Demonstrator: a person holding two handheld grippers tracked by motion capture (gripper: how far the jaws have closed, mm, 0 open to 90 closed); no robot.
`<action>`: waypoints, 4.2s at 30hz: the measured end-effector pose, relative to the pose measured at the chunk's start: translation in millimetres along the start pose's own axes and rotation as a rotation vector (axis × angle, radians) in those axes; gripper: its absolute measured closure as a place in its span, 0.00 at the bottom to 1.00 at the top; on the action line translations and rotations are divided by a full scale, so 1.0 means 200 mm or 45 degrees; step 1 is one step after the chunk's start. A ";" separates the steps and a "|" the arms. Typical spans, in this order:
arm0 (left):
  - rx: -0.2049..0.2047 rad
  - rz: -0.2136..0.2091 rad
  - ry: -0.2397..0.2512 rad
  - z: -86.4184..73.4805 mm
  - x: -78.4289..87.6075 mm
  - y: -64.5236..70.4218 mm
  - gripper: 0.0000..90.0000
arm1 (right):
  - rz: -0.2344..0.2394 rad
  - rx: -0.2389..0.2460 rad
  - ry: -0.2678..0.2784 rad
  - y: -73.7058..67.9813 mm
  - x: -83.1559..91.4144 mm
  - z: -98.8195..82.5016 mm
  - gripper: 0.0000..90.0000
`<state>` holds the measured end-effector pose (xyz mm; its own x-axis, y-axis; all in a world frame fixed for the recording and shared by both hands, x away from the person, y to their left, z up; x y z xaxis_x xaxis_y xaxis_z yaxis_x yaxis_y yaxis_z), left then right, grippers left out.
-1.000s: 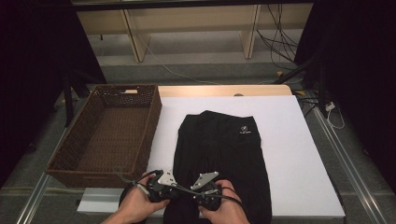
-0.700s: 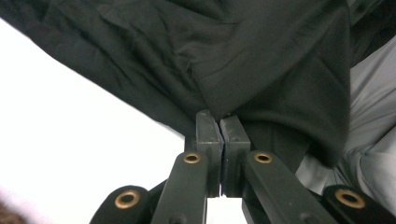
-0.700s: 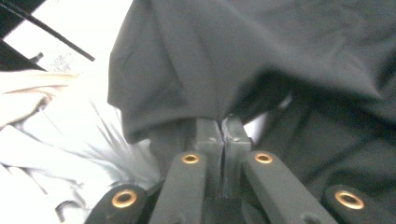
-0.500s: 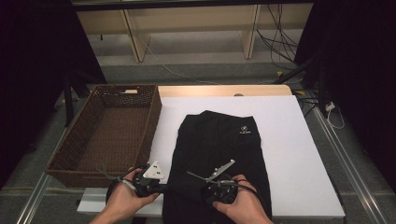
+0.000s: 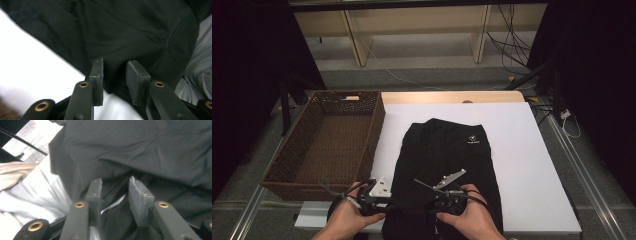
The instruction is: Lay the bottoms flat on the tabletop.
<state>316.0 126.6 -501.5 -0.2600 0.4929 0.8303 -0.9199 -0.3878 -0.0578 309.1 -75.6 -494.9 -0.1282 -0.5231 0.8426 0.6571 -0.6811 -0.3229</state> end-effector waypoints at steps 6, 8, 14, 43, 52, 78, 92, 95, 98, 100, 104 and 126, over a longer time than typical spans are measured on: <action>-0.057 -0.046 -0.017 0.00 -0.08 0.04 0.88 | -0.068 0.085 -0.050 -0.02 -0.10 -0.03 0.94; -0.057 -0.048 -0.023 0.01 -0.08 0.05 0.93 | -0.061 0.084 -0.093 -0.03 -0.09 -0.03 1.00; -0.034 -0.050 0.009 0.03 -0.01 0.05 0.95 | 0.031 0.056 -0.133 -0.06 -0.04 -0.05 0.92; -0.301 -0.151 0.143 0.39 -0.35 0.27 0.70 | -0.504 -0.361 0.028 0.56 0.29 -0.28 0.89; -0.276 -0.103 0.166 0.41 -0.34 0.30 0.98 | -0.466 -0.368 -0.003 0.55 0.31 -0.30 1.00; -0.068 -0.015 0.033 0.06 -0.06 0.07 0.73 | -0.063 0.086 0.153 0.03 0.00 -0.10 0.62; -0.052 -0.029 -0.067 0.00 -0.07 0.13 0.90 | -0.188 -0.015 0.046 -0.03 -0.05 -0.09 1.00; -0.041 -0.057 -0.071 0.00 -0.07 0.15 0.97 | -0.159 -0.039 0.062 -0.03 -0.01 -0.09 1.00; -0.035 -0.074 -0.065 -0.01 -0.07 0.16 0.98 | -0.154 -0.062 0.092 -0.04 0.04 -0.09 1.00; -0.032 -0.069 -0.056 -0.01 -0.06 0.15 0.98 | -0.142 -0.069 0.078 -0.02 0.04 -0.10 1.00; -0.023 -0.054 -0.021 0.00 -0.05 0.14 0.97 | -0.124 -0.053 0.031 -0.02 0.01 -0.12 1.00; 0.112 0.044 0.348 0.07 -0.01 0.02 0.35 | 0.028 -0.205 0.581 0.18 0.18 0.01 0.40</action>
<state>317.7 113.5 -494.9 -0.3715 0.6651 0.6478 -0.8832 -0.4683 -0.0256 329.1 -117.6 -475.3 -0.4521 -0.6852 0.5711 0.5447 -0.7191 -0.4315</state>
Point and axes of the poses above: each handheld gripper's, and its own axes: x roughly backward along the jaws, z roughly out of its top, y roughly to its right, the point moved 5 cm from there along -x, roughly forward along the jaws, and after that the axes turned 7 degrees about -x, right-handed, at the moved point
